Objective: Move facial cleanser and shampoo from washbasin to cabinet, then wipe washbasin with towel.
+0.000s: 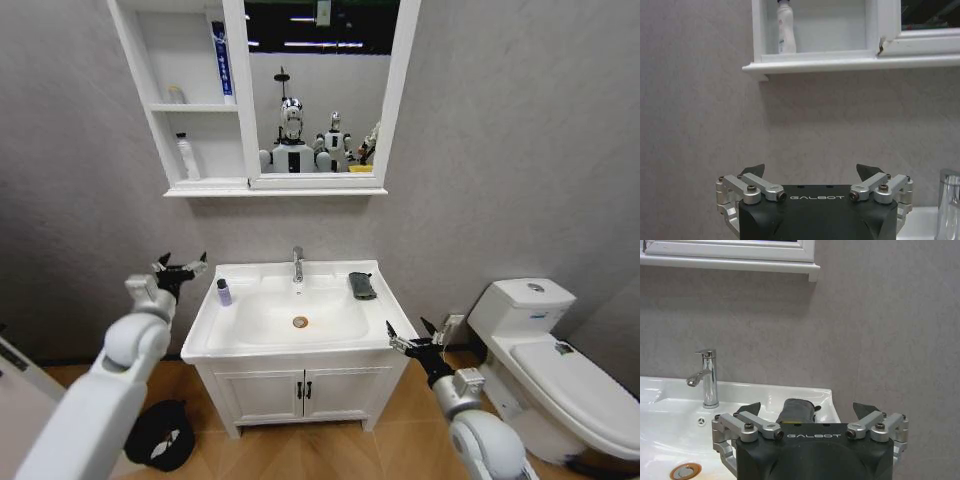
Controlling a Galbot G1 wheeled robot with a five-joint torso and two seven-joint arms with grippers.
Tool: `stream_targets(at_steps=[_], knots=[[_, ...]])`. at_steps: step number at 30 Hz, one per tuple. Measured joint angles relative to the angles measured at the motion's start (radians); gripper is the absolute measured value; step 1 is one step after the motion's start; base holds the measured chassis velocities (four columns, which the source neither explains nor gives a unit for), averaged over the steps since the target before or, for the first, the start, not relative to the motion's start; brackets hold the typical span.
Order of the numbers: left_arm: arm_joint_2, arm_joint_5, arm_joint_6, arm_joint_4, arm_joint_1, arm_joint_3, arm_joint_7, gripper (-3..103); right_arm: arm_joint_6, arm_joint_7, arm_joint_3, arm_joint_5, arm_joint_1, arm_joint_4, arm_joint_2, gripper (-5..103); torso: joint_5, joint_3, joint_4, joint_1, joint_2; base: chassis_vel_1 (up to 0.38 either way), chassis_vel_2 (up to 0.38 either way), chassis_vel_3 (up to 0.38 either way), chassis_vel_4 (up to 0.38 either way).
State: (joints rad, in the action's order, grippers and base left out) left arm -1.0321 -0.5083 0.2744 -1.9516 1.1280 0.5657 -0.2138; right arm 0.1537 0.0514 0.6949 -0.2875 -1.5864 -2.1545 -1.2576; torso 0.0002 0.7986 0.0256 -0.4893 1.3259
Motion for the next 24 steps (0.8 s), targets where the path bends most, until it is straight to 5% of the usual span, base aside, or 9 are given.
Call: stream_targets(at_steps=[2, 9, 24], knots=[[-0.040, 0.056, -0.058, 0.053, 0.025, -0.014, 0.037, 100, -0.006, 0.001, 0.004, -0.003, -0.005, 0.001, 0.001, 100, 0.0000, 0.000, -0.0001, 0.000, 0.000, 0.000, 0.000, 0.000, 0.000], [-0.115, 0.173, -0.097, 0.233, -0.024, -0.070, 0.096, 100, -0.008, 0.002, -0.005, -0.001, 0.000, 0.002, -0.004, 100, 0.0000, 0.000, 0.0000, 0.000, 0.000, 0.000, 0.000, 0.000, 0.000], [-0.182, 0.236, -0.155, 0.438, -0.169, -0.098, 0.133, 100, -0.016, 0.002, 0.015, -0.024, -0.008, 0.013, 0.004, 100, 0.0000, 0.000, 0.0000, 0.000, 0.000, 0.000, 0.000, 0.000, 0.000]])
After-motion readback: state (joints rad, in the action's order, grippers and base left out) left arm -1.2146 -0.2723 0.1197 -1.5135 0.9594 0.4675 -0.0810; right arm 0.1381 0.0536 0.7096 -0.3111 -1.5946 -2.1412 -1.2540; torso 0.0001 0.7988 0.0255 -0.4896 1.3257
